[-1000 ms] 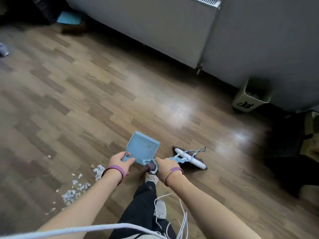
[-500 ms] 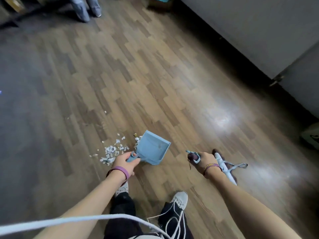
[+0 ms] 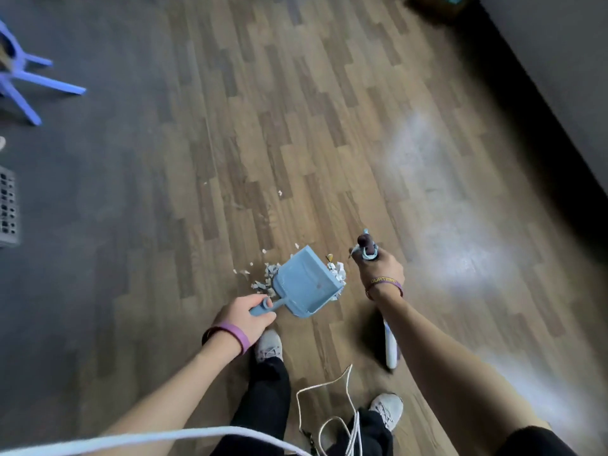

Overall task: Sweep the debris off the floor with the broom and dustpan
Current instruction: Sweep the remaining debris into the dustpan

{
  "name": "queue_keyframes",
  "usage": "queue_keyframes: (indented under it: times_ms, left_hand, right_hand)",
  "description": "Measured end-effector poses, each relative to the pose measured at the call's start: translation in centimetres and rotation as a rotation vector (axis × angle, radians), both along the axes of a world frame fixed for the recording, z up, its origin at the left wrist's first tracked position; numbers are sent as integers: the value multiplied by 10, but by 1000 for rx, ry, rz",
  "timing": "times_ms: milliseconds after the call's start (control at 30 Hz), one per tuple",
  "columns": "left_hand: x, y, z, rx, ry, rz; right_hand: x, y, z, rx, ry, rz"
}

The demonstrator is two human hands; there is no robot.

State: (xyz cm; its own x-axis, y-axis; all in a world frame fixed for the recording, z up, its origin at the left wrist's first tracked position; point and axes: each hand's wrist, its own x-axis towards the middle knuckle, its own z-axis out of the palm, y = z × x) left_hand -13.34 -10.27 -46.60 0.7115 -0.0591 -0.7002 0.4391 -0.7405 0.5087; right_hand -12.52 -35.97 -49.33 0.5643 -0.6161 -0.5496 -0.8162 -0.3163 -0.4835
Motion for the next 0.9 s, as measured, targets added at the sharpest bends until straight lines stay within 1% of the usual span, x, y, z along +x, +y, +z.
queue_keyframes:
  times_ms: [167, 367, 467, 667, 800, 900]
  left_hand:
    - [33, 84, 6, 84, -4, -46]
    - [44, 145, 16, 79, -16, 125]
    - [47, 165, 20, 66, -23, 226]
    - [59, 174, 30, 55, -57, 341]
    - [69, 168, 31, 53, -75, 430]
    - [74, 157, 34, 39, -82, 537]
  right_hand:
    - [102, 86, 25, 19, -51, 56]
    - [169, 169, 51, 59, -135, 175]
    - [181, 194, 65, 22, -110, 299]
    - [180, 204, 97, -45, -120, 472]
    - [180, 193, 120, -68, -134, 601]
    - [184, 181, 131, -70, -129, 687]
